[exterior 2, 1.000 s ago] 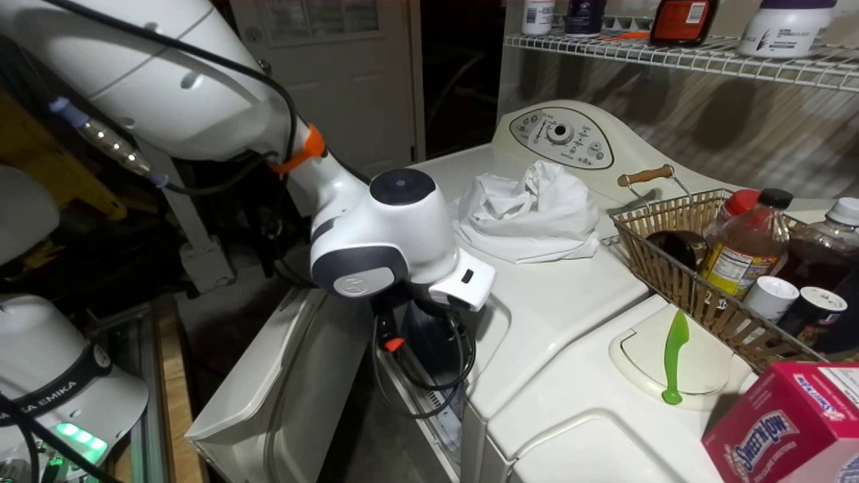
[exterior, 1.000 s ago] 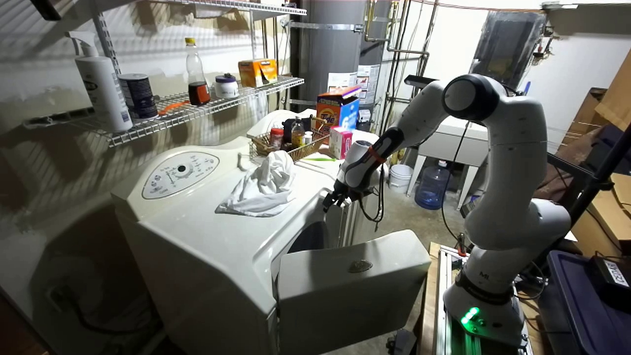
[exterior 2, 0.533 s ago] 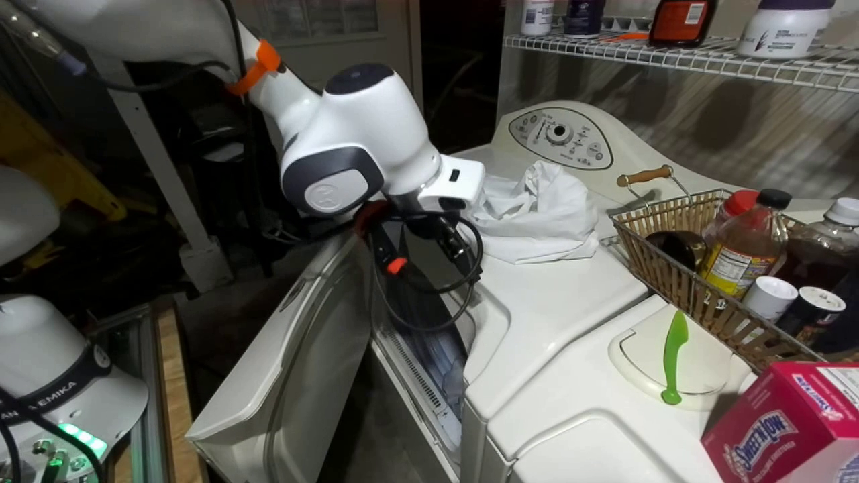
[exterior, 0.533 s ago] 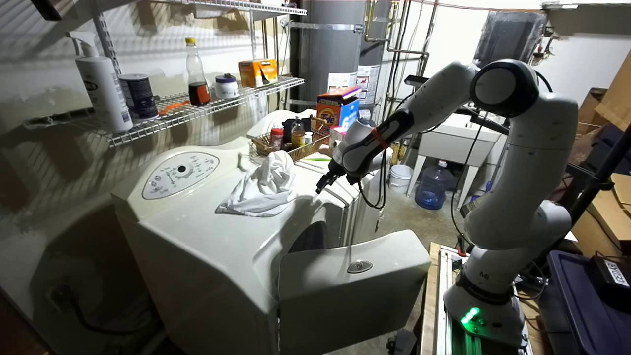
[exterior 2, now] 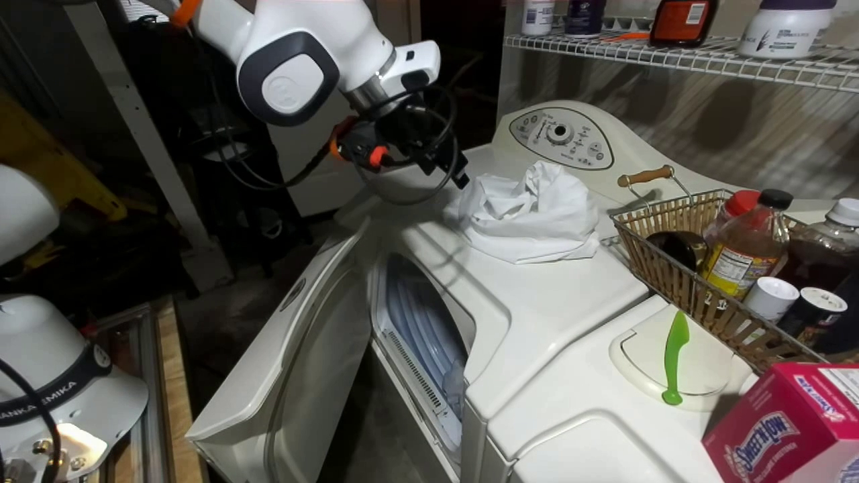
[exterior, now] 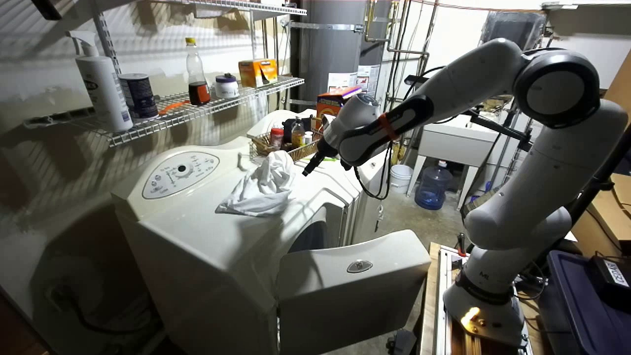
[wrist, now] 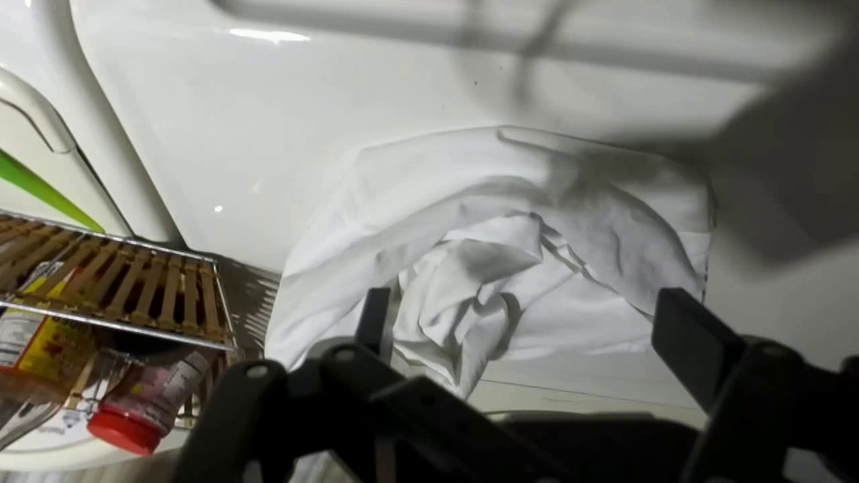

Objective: Put the grey cloth into the washing machine

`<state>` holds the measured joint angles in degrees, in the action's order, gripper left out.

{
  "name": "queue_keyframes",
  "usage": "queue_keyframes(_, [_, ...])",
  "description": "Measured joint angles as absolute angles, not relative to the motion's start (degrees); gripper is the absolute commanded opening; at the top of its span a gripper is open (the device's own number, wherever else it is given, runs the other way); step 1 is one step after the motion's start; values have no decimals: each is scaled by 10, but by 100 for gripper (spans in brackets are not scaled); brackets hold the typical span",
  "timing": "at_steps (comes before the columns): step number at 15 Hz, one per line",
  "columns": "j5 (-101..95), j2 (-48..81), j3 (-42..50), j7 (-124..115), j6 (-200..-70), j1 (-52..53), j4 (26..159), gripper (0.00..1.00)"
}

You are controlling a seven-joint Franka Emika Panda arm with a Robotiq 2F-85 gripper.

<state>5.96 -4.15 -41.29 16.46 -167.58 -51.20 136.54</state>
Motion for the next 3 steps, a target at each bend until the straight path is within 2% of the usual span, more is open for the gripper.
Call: queue_keyframes(3, [65, -63, -415, 166, -1669, -508, 1369, 100])
